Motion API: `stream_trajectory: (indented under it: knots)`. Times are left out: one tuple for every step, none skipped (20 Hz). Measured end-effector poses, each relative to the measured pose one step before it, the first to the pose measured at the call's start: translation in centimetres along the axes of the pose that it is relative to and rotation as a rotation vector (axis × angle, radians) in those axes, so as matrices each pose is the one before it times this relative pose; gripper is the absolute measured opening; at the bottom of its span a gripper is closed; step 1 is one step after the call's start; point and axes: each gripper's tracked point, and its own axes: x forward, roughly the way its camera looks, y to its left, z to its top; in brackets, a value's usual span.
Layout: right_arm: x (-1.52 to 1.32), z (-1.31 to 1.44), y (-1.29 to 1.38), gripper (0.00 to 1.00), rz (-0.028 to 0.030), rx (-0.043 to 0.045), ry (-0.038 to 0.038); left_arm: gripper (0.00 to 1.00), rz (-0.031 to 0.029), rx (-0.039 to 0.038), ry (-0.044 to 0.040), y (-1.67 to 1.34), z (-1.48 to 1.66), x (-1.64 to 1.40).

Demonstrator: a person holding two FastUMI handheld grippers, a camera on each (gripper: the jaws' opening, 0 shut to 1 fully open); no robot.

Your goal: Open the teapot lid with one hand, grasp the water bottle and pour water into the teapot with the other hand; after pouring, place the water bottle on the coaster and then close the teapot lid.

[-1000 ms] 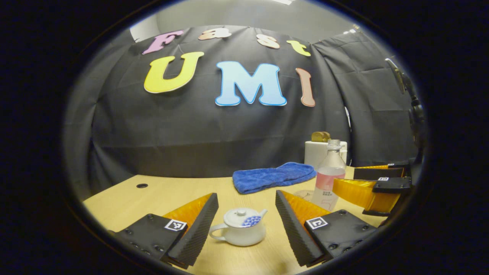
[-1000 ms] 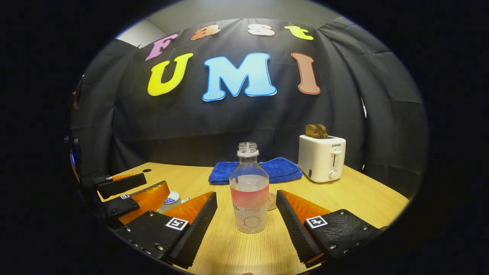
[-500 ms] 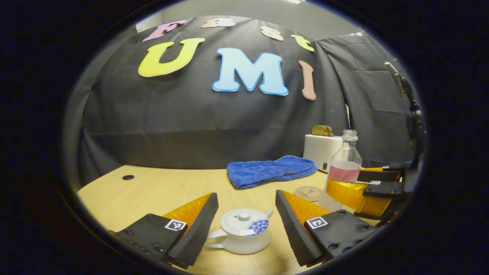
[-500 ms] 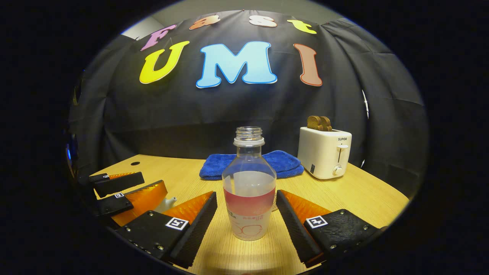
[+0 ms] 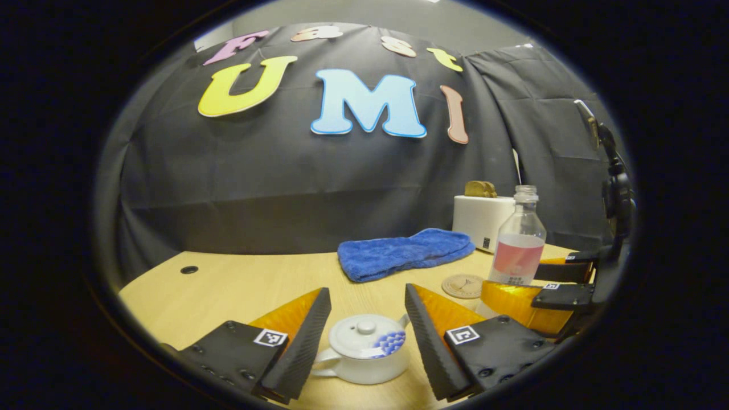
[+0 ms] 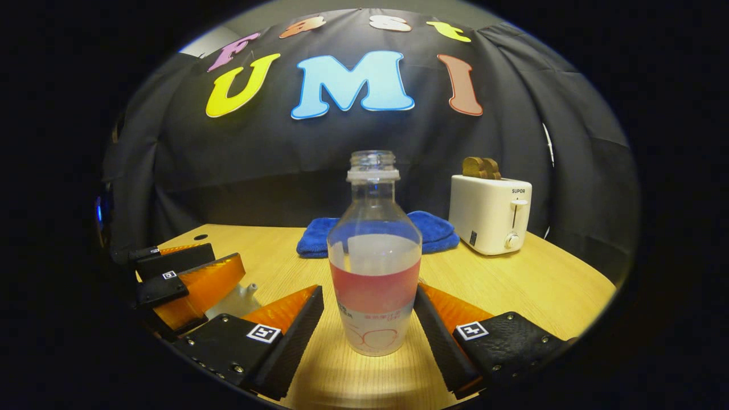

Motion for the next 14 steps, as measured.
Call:
stream_trajectory:
  knots:
    - [-0.046,0.082,-0.030,0.96,-0.00283,-0.00284,-0.00453,0.83,-0.00238,0.00217,0.00537,-0.048,-0.109,0.146]
    - [0.027,-0.063,-0.227,0.96,-0.00643,-0.00678,0.00066,0.83,-0.00132,0.00522,0.00532,-0.155,-0.186,0.058]
    - [-0.038,-0.008,-0.101,0.96,-0.00045,0.00154,-0.00135,0.74,0.00903,0.00408,-0.00025,0.149,0.076,0.080]
    - [0.015,0.039,0.033,0.96,0.00052,0.00100,0.00010,0.65,0.00087,-0.00134,-0.00027,0.034,-0.033,-0.055]
    - [0.102,-0.073,-0.028,0.96,-0.00141,0.00101,0.00047,0.50,0.00765,0.00178,0.00364,0.175,-0.047,-0.131]
    - [-0.124,0.090,-0.021,0.96,-0.00070,0.00054,-0.00145,0.45,-0.00009,0.00101,0.00199,-0.032,-0.037,0.142]
    - [-0.120,-0.047,0.089,0.96,-0.00014,-0.00058,-0.00200,0.41,0.00547,0.00310,0.00193,0.004,0.017,-0.018]
    - [0.008,0.175,0.009,0.93,-0.00072,-0.00122,-0.00191,0.41,0.00564,0.00278,0.00231,0.103,-0.045,-0.128]
    - [0.223,-0.070,-0.039,0.86,-0.00091,0.00005,-0.00078,0.41,-0.00069,-0.00179,-0.00013,-0.021,0.033,-0.053]
    - [0.020,0.045,-0.045,0.86,-0.00052,0.00266,0.00057,0.43,-0.00830,-0.00518,-0.00262,-0.245,0.030,0.010]
    - [-0.013,-0.120,0.006,0.86,0.00160,0.00497,0.00095,0.43,-0.00232,0.00232,0.00363,-0.247,0.008,0.135]
    - [0.025,0.018,-0.050,0.86,0.00245,0.00791,0.00142,0.41,-0.00089,0.00961,0.00914,-0.077,-0.300,0.089]
    - [0.143,0.003,-0.008,0.78,0.00120,0.00440,-0.00004,0.43,0.00099,0.01030,0.00670,-0.055,0.002,-0.015]
    - [-0.227,0.133,0.022,0.78,0.00012,-0.00004,-0.00057,0.43,0.00320,0.01039,0.00563,-0.032,-0.029,-0.068]
